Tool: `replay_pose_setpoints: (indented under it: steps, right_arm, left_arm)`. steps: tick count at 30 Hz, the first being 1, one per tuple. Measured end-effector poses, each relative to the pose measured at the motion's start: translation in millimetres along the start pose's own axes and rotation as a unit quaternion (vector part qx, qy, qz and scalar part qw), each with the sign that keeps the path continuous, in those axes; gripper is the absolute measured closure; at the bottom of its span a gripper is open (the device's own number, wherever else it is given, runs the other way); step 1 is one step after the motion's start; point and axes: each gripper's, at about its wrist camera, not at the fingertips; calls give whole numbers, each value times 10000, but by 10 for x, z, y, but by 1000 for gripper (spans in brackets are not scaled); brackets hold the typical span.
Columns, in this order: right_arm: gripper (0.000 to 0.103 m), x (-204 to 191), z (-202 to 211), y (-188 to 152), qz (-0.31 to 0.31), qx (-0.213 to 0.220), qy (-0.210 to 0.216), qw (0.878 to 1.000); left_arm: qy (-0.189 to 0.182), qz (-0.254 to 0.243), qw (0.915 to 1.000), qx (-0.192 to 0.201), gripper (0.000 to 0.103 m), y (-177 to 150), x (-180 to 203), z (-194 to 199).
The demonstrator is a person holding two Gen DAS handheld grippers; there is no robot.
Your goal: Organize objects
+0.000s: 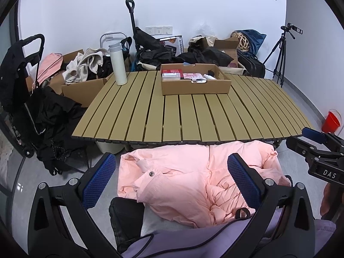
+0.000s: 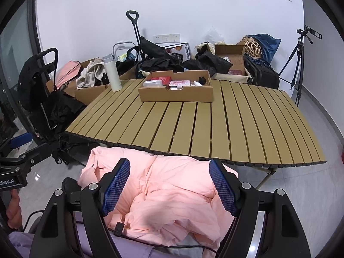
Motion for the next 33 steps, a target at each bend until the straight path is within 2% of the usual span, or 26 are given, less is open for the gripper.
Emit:
replay_pose_setpoints:
  steps: [14, 18, 23, 33]
  right_arm:
    - [23, -15, -29, -16, 10, -52, 4, 10000]
    - [23, -14, -30, -18, 11, -53, 4, 10000]
    - [23, -13, -27, -16, 14, -34, -2, 10000]
    - [23, -21, -28, -7, 4, -47, -11, 10000]
  left_arm:
    - [-48, 9, 9999, -90, 0, -1, 35, -13]
    - [101, -122, 9998, -127, 0, -9, 80, -28]
    - [-115, -63, 9999, -104, 0, -4, 73, -3]
    - [-6, -24, 10000, -66, 0, -9, 62, -6]
Point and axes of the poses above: each gripper's, at about its wrist camera, not at the fingertips, and z roughly against the way its jaws point, x to its right, y to its top, and after that the axes turned 13 degrees about z, right-handed
